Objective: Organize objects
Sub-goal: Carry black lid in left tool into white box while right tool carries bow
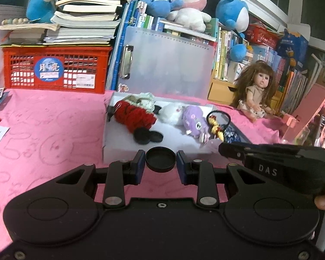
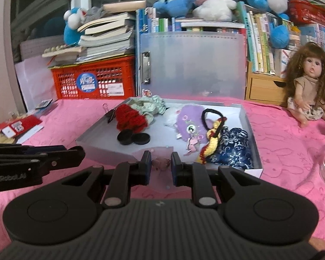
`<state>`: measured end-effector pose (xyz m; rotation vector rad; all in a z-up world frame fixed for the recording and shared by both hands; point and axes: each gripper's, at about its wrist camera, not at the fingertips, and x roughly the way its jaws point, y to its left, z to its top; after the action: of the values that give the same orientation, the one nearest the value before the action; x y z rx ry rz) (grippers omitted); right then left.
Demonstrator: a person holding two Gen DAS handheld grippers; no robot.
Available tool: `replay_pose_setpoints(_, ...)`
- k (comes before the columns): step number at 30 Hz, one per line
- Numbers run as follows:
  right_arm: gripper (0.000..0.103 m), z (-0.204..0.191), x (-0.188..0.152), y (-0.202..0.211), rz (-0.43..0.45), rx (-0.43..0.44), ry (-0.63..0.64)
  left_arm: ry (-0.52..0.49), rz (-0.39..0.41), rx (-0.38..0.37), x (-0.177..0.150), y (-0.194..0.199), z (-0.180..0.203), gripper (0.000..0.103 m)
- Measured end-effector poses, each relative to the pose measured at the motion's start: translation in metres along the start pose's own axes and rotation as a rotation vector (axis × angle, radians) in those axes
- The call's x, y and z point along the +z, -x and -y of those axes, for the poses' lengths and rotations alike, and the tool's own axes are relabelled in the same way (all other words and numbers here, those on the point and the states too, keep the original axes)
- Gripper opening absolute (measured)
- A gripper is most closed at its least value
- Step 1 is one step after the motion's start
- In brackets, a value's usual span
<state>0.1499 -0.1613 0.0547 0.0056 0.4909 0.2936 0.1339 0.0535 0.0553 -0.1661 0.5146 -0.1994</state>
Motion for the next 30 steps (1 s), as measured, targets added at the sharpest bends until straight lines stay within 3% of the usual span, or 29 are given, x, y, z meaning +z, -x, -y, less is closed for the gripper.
replay_pose_setpoints(15, 0.023, 0.027, 0.017, -0.015, 0.054, -0.022, -0.155, 0.019, -0.005, 0.039, 0.027, -0.059, 0.009, 0.030)
replay_pose_setpoints(30, 0.023, 0.049, 0.019, -0.045, 0.013, 0.008, -0.258, 0.031, -0.047, 0.079, 0.029, -0.105, 0.009, 0.030)
